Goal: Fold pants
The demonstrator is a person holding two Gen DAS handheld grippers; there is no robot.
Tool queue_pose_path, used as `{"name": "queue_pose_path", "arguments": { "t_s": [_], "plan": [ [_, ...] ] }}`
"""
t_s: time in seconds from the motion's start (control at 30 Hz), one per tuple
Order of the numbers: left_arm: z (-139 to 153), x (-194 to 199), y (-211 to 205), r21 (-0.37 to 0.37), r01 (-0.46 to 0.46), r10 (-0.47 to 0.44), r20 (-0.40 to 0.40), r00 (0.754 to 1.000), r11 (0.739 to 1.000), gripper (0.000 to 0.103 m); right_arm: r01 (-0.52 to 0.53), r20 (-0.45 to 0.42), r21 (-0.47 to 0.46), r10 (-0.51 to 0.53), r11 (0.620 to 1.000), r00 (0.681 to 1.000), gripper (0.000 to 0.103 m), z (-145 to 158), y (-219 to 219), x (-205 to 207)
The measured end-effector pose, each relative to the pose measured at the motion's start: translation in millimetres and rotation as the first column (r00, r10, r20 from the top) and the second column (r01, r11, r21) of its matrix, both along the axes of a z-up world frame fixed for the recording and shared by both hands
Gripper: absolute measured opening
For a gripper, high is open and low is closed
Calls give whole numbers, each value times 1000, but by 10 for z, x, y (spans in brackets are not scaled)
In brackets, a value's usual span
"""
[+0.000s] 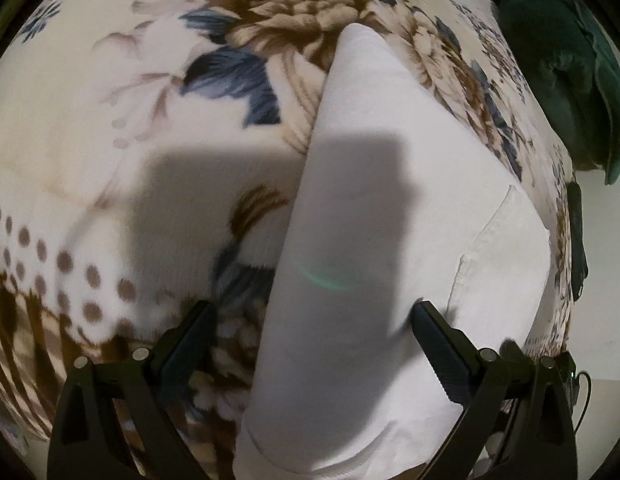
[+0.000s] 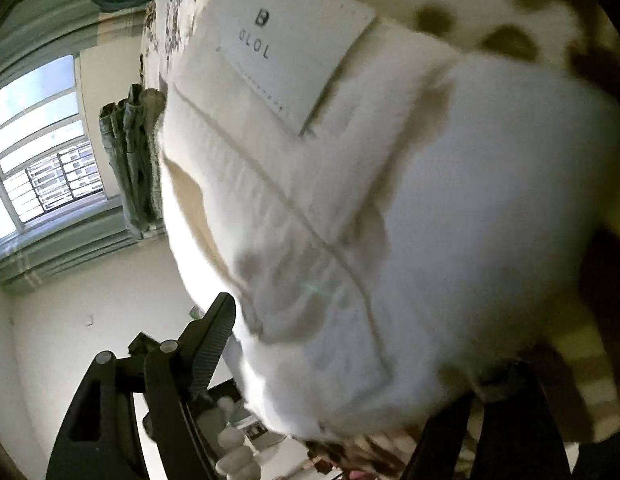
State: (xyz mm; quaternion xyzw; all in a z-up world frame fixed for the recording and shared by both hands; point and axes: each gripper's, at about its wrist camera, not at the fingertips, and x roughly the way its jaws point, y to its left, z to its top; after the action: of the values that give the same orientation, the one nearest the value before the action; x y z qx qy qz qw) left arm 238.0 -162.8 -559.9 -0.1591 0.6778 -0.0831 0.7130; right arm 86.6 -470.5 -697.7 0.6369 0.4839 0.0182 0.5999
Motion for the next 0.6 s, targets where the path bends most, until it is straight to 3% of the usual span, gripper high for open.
{"name": "queue_pose_path", "arguments": {
  "t_s": [0.17,0.27,0.33,0.4,0.47,0.5,0.53,0.6],
  "plan": [
    [-48,46,22,-35,11,-11,-7,1000,999,101,-8,14,9,8,1000,1000,89,38,18,128],
    [-61,61,83,-70,7,-8,-8,1000,997,101,8,119,39,-12,999,993,89,261,-107,135],
    [-78,81,88,-87,13,-14,-4,1000,996,101,-24,139,-29,28,999,990,89,316,-106,219],
    [-68,89,71,-100,29,-27,23,999,995,99,-54,94,-52,58,997,994,86,164,-91,292],
    [-6,72,69,-116,36,-28,70,997,993,83,-55,65,-55,59,997,996,80,52,-98,297],
    [40,61,50,-156,53,-38,97,995,986,53,-62,65,-67,66,996,996,74,73,-93,298],
    [73,54,27,-149,64,-48,107,993,987,45,-74,60,-90,80,993,995,63,108,-94,265],
    [169,7,-3,-148,85,-64,140,988,985,28,-93,67,-132,103,987,992,55,233,-57,266]
  ]
}}
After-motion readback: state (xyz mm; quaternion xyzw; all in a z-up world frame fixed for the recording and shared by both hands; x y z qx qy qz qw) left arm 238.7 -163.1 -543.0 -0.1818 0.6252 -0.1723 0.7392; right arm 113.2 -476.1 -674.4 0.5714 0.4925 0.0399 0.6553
